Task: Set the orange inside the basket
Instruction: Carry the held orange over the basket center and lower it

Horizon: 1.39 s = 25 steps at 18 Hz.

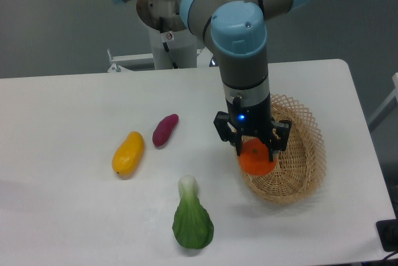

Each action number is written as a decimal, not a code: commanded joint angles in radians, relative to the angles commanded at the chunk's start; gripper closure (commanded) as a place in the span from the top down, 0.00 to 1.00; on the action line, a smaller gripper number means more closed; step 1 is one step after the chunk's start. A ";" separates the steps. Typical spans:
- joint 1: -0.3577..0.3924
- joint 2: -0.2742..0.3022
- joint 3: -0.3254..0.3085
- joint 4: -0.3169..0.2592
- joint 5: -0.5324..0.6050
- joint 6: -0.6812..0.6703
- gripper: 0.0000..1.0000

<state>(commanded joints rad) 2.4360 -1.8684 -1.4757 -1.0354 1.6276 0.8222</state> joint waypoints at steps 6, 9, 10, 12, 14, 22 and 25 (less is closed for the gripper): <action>0.008 0.000 -0.003 0.000 -0.005 0.002 0.58; 0.015 0.000 -0.002 0.000 -0.006 0.002 0.58; 0.017 0.000 -0.006 -0.002 -0.006 0.002 0.58; 0.020 0.002 -0.018 0.000 -0.008 0.005 0.58; 0.029 0.000 -0.040 0.000 -0.005 0.067 0.58; 0.163 0.003 -0.173 0.017 -0.005 0.404 0.58; 0.184 -0.003 -0.225 0.023 0.000 0.466 0.58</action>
<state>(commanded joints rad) 2.6199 -1.8714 -1.7010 -1.0124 1.6276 1.2884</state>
